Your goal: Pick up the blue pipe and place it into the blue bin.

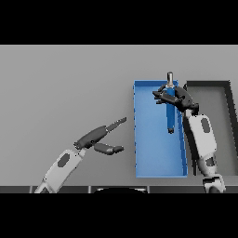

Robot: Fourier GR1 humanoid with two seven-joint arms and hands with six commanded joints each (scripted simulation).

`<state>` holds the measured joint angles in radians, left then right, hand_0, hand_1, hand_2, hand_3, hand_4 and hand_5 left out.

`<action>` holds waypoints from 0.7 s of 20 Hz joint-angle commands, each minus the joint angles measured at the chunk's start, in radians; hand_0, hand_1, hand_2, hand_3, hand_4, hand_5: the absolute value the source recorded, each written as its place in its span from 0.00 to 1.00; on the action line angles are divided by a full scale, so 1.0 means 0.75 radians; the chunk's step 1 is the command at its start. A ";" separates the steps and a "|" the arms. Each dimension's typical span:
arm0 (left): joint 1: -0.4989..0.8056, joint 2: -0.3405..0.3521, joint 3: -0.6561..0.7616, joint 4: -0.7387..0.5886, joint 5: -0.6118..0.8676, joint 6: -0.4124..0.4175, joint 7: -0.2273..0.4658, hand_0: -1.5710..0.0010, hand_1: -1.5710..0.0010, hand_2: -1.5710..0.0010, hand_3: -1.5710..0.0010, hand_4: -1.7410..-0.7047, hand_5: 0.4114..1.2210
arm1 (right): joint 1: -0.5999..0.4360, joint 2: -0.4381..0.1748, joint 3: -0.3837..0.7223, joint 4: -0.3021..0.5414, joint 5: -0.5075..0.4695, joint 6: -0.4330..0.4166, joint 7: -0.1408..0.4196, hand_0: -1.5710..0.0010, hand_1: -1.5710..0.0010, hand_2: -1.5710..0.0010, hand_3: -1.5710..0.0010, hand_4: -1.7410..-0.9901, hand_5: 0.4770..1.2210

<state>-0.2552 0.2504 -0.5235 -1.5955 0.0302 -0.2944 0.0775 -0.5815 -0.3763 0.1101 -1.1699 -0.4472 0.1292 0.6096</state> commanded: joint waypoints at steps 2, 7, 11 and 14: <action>-0.015 -0.008 0.005 0.008 0.005 0.001 0.016 1.00 1.00 1.00 1.00 0.88 0.08 | -0.008 -0.062 0.147 0.064 -0.089 -0.093 0.000 0.00 0.00 0.00 0.36 0.21 0.97; -0.020 -0.009 0.003 0.003 0.003 0.000 0.008 1.00 1.00 1.00 1.00 0.88 0.08 | -0.118 -0.261 0.593 0.164 -0.611 -0.308 0.000 0.62 0.64 0.65 0.79 0.58 0.95; -0.009 0.000 -0.001 -0.005 0.003 0.001 0.016 1.00 1.00 1.00 1.00 0.88 0.08 | -0.126 -0.402 0.747 -0.002 -0.533 -0.189 -0.002 0.84 0.85 0.86 0.91 0.72 0.71; -0.016 -0.003 0.003 -0.018 0.010 0.002 0.015 1.00 1.00 1.00 1.00 0.88 0.08 | -0.140 -0.410 0.783 -0.020 -0.495 -0.171 0.000 0.90 0.92 0.93 0.96 0.73 0.58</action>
<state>-0.2678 0.2485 -0.5211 -1.6094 0.0383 -0.2921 0.0873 -0.6870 -0.6835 0.6973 -1.1849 -0.8188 0.0011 0.6100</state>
